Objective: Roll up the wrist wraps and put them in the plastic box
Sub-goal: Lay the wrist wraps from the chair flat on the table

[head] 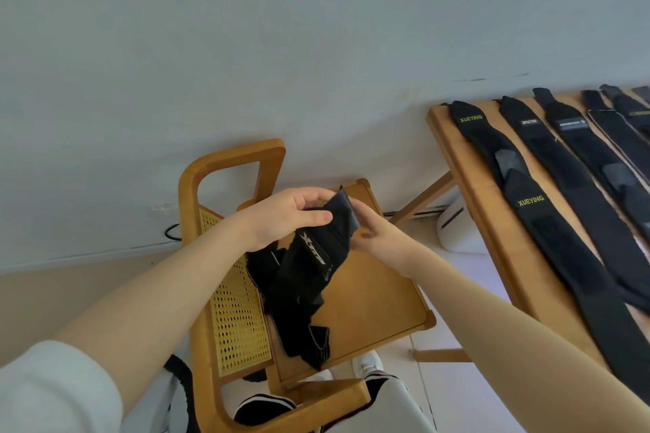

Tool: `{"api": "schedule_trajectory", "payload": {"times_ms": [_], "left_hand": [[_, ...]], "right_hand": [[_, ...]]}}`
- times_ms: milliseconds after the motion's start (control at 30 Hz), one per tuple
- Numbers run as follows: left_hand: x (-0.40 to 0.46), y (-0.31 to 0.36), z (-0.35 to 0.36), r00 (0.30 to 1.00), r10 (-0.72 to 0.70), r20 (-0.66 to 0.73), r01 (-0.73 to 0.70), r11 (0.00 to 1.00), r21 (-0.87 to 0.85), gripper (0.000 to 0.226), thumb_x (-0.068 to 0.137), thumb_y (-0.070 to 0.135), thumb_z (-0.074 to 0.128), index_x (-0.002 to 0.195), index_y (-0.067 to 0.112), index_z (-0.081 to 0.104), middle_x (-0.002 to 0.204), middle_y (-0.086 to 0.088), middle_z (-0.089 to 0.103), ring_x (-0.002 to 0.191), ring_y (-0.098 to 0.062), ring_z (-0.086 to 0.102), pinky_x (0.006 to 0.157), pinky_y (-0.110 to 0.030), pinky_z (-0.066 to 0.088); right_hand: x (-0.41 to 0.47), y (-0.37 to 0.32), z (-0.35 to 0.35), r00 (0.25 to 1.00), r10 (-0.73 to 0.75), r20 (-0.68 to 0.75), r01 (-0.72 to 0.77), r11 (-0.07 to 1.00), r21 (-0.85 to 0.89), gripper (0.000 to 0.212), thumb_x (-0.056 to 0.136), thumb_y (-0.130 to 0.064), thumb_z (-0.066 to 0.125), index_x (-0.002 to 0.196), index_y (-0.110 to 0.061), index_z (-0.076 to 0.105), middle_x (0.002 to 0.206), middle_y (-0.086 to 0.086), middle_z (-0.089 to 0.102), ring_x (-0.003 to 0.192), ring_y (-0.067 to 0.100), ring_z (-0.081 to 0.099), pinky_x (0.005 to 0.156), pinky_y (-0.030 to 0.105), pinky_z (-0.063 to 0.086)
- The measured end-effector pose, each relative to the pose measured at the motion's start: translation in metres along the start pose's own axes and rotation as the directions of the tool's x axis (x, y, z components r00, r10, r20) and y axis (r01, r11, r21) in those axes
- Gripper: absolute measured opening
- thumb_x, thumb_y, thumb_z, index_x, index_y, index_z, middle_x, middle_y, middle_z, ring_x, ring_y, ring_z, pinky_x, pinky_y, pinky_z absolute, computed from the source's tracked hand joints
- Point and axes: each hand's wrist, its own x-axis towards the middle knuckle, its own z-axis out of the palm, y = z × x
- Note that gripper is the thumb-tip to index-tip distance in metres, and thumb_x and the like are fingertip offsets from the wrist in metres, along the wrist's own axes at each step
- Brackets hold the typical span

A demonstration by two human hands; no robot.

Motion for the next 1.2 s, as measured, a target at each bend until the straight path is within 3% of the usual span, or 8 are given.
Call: {"api": "schedule_trajectory", "payload": {"times_ms": [233, 467, 667, 767, 833, 900, 1067, 1200], "left_hand": [[-0.016, 0.001, -0.014, 0.998, 0.045, -0.038, -0.048, 0.996, -0.078, 0.030, 0.096, 0.007, 0.047, 0.116, 0.023, 0.062, 0.102, 0.001, 0.071, 0.100, -0.019, 0.067, 0.087, -0.032, 0.053], [-0.023, 0.001, -0.028, 0.957, 0.017, -0.289, -0.057, 0.990, -0.130, 0.028, 0.094, 0.019, 0.055, 0.121, 0.019, 0.057, 0.110, 0.003, 0.068, 0.105, -0.015, 0.063, 0.098, -0.042, 0.046], [-0.020, 0.006, -0.015, 0.941, -0.054, -0.335, -0.018, 0.978, -0.209, 0.020, 0.094, 0.023, 0.054, 0.113, 0.023, 0.059, 0.107, -0.002, 0.068, 0.105, -0.023, 0.063, 0.097, -0.048, 0.048], [-0.017, 0.014, -0.009, 0.938, -0.069, -0.340, -0.042, 0.951, -0.308, 0.019, 0.095, 0.019, 0.052, 0.113, 0.019, 0.059, 0.106, -0.006, 0.067, 0.103, -0.025, 0.064, 0.089, -0.041, 0.053], [-0.014, 0.021, -0.004, 0.942, -0.063, -0.330, -0.069, 0.926, -0.372, 0.017, 0.095, 0.015, 0.051, 0.110, 0.017, 0.060, 0.103, -0.007, 0.068, 0.098, -0.024, 0.065, 0.084, -0.038, 0.055], [-0.010, 0.030, 0.003, 0.947, -0.060, -0.316, -0.098, 0.883, -0.459, 0.016, 0.095, 0.011, 0.051, 0.104, 0.016, 0.062, 0.096, -0.006, 0.070, 0.089, -0.021, 0.067, 0.075, -0.034, 0.055], [0.001, 0.062, 0.029, 0.969, -0.048, -0.243, -0.099, 0.823, -0.560, 0.019, 0.095, 0.006, 0.048, 0.105, 0.015, 0.062, 0.089, -0.008, 0.070, 0.076, -0.018, 0.069, 0.063, -0.031, 0.056], [0.006, 0.092, 0.067, 0.994, 0.026, -0.103, -0.075, 0.856, -0.511, 0.027, 0.095, 0.004, 0.045, 0.117, 0.012, 0.058, 0.097, -0.009, 0.069, 0.083, -0.019, 0.068, 0.069, -0.031, 0.059]], "right_hand": [[0.019, -0.013, -0.001, 0.958, -0.110, -0.266, 0.040, 0.966, -0.256, 0.019, 0.092, -0.019, 0.060, 0.111, -0.019, 0.057, 0.097, -0.008, 0.057, 0.092, 0.010, 0.053, 0.082, 0.025, 0.042], [0.017, 0.025, -0.006, 0.906, 0.096, -0.412, -0.141, 0.987, -0.079, 0.021, 0.092, -0.023, 0.061, 0.111, -0.017, 0.058, 0.102, 0.002, 0.063, 0.097, 0.023, 0.061, 0.080, 0.034, 0.051], [0.025, 0.009, 0.002, 0.964, 0.110, -0.243, -0.144, 0.981, -0.129, 0.044, 0.098, -0.028, 0.050, 0.140, -0.021, 0.039, 0.138, 0.000, 0.048, 0.128, 0.022, 0.046, 0.101, 0.034, 0.040], [0.011, -0.018, 0.002, 0.968, 0.093, -0.234, -0.060, 0.987, 0.148, 0.037, 0.103, -0.033, 0.033, 0.136, -0.020, 0.043, 0.132, -0.002, 0.051, 0.125, 0.020, 0.049, 0.102, 0.032, 0.039], [-0.006, -0.040, -0.004, 0.983, 0.081, -0.164, 0.009, 0.875, 0.485, 0.043, 0.104, -0.040, 0.022, 0.119, -0.017, 0.055, 0.119, 0.005, 0.062, 0.111, 0.023, 0.059, 0.096, 0.037, 0.047], [-0.023, -0.054, -0.016, 0.991, 0.018, -0.134, 0.068, 0.790, 0.609, 0.051, 0.102, -0.045, 0.017, 0.112, -0.017, 0.058, 0.111, 0.008, 0.065, 0.102, 0.027, 0.064, 0.090, 0.043, 0.052], [-0.071, -0.073, -0.038, 0.955, -0.152, -0.254, 0.250, 0.874, 0.417, 0.028, 0.100, -0.027, 0.042, 0.124, -0.018, 0.052, 0.098, 0.004, 0.065, 0.070, 0.014, 0.065, 0.048, 0.023, 0.050], [-0.106, -0.075, -0.060, 0.913, -0.193, -0.360, 0.328, 0.872, 0.365, 0.031, 0.094, -0.011, 0.054, 0.121, -0.027, 0.050, 0.106, 0.004, 0.068, 0.086, 0.018, 0.071, 0.066, 0.030, 0.058]]}}
